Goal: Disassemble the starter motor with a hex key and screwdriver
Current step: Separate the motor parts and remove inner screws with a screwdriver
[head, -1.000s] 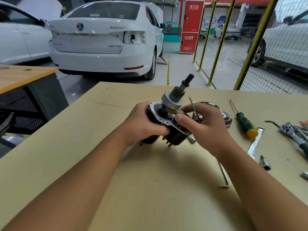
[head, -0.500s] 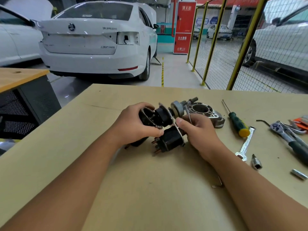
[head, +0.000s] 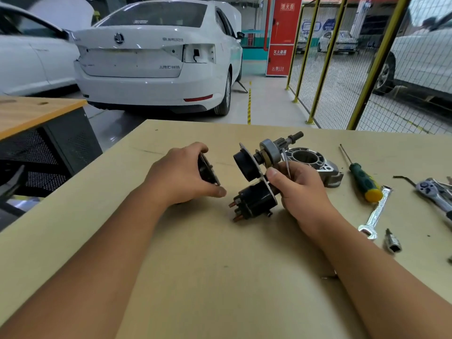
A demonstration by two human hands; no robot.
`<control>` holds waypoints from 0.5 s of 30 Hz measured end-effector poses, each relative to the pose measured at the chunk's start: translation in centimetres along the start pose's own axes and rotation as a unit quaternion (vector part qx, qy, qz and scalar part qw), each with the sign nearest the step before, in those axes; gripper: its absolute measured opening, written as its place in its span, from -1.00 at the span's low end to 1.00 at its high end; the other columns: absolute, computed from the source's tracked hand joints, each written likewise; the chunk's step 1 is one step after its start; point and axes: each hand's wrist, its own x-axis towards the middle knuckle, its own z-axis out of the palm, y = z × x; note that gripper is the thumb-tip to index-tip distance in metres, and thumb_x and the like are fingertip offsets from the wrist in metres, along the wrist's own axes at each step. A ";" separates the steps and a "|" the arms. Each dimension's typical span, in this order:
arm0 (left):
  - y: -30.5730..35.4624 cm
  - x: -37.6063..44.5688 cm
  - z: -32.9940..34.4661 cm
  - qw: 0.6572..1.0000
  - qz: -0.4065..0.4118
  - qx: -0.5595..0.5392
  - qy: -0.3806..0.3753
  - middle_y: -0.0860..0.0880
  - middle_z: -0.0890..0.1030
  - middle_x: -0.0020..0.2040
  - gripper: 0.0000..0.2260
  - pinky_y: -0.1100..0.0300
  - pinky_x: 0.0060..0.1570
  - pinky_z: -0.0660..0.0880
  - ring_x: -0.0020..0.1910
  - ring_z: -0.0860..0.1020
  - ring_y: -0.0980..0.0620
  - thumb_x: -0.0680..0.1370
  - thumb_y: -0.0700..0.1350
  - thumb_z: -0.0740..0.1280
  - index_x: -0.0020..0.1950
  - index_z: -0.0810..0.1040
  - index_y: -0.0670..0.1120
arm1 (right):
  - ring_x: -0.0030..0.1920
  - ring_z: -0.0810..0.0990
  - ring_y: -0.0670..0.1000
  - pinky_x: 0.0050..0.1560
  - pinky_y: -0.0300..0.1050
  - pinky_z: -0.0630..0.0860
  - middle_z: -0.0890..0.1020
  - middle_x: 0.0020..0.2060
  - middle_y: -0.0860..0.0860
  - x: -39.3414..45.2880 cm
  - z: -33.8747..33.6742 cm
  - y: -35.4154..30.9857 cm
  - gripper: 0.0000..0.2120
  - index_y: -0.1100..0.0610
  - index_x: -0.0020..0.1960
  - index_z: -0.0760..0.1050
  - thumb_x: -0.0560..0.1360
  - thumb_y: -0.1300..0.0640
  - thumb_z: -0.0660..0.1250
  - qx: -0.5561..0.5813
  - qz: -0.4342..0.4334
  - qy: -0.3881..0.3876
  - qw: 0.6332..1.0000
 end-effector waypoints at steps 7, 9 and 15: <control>-0.6 0.5 -0.4 0.995 -0.017 0.094 -0.040 0.15 0.59 0.14 -0.11 0.08 -0.14 0.45 0.03 0.57 -0.01 0.03 0.39 0.60 0.30 0.37 0.27 | -0.23 0.63 -0.15 -0.14 -0.17 0.46 0.69 -0.24 -0.10 -0.1 0.0 0.2 -0.87 0.00 -0.06 0.66 0.57 0.00 0.36 -0.002 -0.017 0.002 1.000; -2.0 0.4 -1.6 0.994 -0.031 0.059 -0.090 0.18 0.58 0.05 -0.21 0.06 -0.10 0.55 -0.05 0.57 0.08 0.04 0.28 0.66 0.19 0.42 0.25 | -0.20 0.65 -0.12 -0.12 -0.14 0.48 0.70 -0.22 -0.08 -0.1 0.0 0.1 -0.87 0.00 -0.05 0.66 0.56 -0.01 0.36 0.001 -0.020 -0.001 1.000; -4.3 0.4 -2.5 0.993 -0.005 -0.063 -0.101 0.11 0.62 0.00 -0.42 0.16 -0.10 0.57 -0.03 0.60 0.10 0.14 -0.03 0.74 0.08 0.59 0.14 | -0.11 0.69 0.00 -0.01 0.01 0.58 0.72 -0.17 -0.01 0.1 0.0 0.3 -0.81 0.03 -0.03 0.66 0.51 -0.05 0.36 -0.004 -0.017 0.006 1.000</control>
